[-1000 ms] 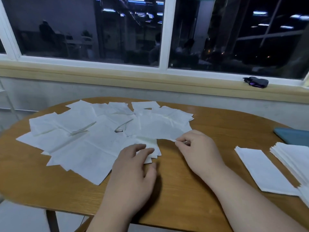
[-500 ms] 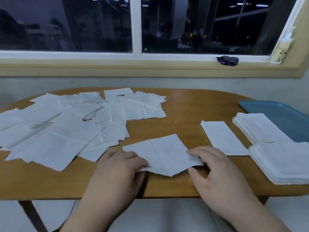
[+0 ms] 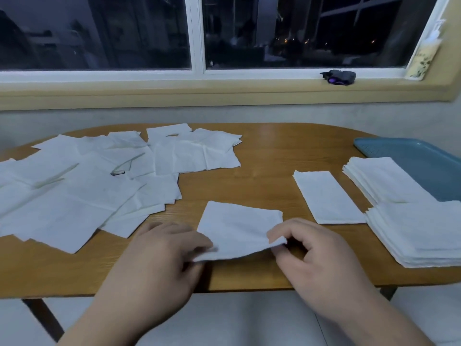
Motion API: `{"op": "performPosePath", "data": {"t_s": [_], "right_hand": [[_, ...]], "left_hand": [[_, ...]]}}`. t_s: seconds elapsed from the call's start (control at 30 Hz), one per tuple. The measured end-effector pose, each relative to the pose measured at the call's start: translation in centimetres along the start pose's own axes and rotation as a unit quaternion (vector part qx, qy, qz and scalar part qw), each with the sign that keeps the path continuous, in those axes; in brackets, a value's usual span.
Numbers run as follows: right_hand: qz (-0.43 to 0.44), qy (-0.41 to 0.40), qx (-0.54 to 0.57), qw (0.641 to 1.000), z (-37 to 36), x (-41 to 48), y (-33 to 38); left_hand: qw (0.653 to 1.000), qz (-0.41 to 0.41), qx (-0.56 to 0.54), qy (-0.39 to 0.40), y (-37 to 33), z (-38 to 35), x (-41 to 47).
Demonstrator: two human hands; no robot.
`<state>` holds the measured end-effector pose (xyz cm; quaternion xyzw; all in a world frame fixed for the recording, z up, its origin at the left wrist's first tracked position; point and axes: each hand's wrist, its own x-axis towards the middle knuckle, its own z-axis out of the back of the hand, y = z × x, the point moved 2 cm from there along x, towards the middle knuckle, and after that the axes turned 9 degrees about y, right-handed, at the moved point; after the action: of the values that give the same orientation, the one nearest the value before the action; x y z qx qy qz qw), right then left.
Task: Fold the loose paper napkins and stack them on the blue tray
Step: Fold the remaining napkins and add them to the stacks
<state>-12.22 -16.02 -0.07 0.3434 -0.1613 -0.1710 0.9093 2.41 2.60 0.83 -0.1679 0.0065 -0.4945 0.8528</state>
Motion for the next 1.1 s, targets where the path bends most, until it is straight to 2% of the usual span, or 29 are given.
{"op": "performPosePath", "data": {"t_s": [0.17,0.23,0.33,0.4,0.5,0.6,0.73,0.9,1.1], "right_hand": [[-0.020,-0.012,0.014,1.000,0.7,-0.1,-0.3],[-0.034,-0.026,0.009,0.999,0.8,0.1,-0.4],[-0.057,-0.036,-0.034,0.997,0.5,0.5,-0.3],[-0.066,-0.030,-0.057,0.996,0.4,0.6,-0.1],[-0.012,0.034,-0.107,0.994,0.1,0.5,0.0],[0.030,0.121,-0.139,0.982,-0.4,0.2,-0.3],[0.037,0.156,-0.171,0.972,-0.2,0.0,-0.4],[0.074,0.137,-0.198,0.968,-0.2,-1.1,-0.7],[0.098,0.048,-0.167,0.980,0.2,-1.7,-0.2]], "left_hand": [[0.986,0.017,-0.162,-0.018,-1.0,1.6,-0.7],[0.981,0.038,-0.186,-0.044,-0.9,1.2,-0.5],[0.987,0.088,-0.129,-0.048,-0.1,-0.3,0.1],[0.993,0.082,-0.061,-0.063,0.3,-0.7,0.3],[0.995,0.054,-0.053,-0.064,0.6,-0.8,0.1],[0.998,-0.010,-0.054,0.000,0.2,-0.9,-0.1],[0.994,-0.074,-0.019,0.075,0.2,-1.6,-0.5],[0.990,-0.117,0.004,0.079,0.2,-1.5,-0.7],[0.990,-0.112,-0.079,0.032,-0.8,0.1,-1.1]]}}
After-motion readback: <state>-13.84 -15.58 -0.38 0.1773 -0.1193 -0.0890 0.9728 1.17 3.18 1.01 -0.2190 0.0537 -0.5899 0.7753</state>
